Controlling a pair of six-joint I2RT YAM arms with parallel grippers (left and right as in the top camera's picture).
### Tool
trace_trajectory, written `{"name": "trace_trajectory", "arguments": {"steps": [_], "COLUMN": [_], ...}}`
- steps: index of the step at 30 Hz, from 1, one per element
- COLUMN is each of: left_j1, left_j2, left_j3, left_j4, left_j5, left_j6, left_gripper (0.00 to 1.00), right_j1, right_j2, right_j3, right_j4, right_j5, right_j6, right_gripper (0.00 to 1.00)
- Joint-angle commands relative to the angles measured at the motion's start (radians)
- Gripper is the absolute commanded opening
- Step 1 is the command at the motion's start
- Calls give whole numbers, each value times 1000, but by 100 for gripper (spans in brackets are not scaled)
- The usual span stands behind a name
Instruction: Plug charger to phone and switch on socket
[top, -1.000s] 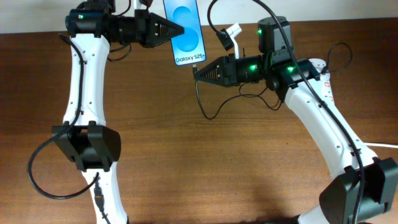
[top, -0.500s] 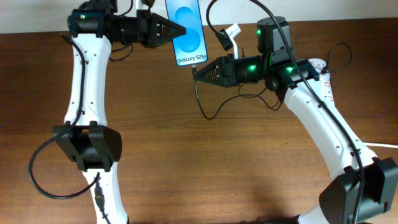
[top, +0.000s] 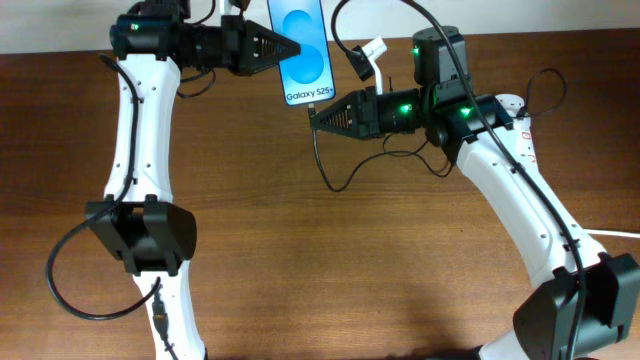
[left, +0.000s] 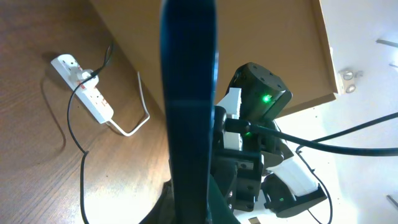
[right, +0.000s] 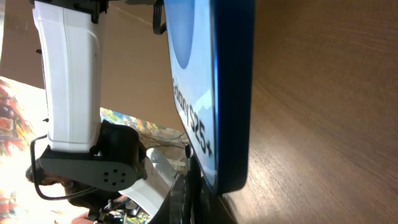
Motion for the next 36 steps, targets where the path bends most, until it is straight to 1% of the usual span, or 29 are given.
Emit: {"name": "trace_trajectory", "arguments": {"steps": [1, 8, 10, 36], "left_j1": [-3, -4, -8, -10], "left_j2": [-19, -19, -19, -19], "left_j3": [14, 14, 14, 14], "left_j4": [3, -2, -2, -14], "left_j5": [41, 41, 41, 41], "left_j6": [23, 23, 23, 23], "left_gripper": [0, 0, 0, 0], "right_j1": [-15, -14, -14, -14], "right_j2": [-17, -17, -17, -17], "right_j3": [18, 18, 18, 18], "right_j4": [10, 25, 25, 17], "right_j5": [-6, -5, 26, 59], "right_j6": [-14, -13, 13, 14], "right_gripper": [4, 4, 4, 4]}}
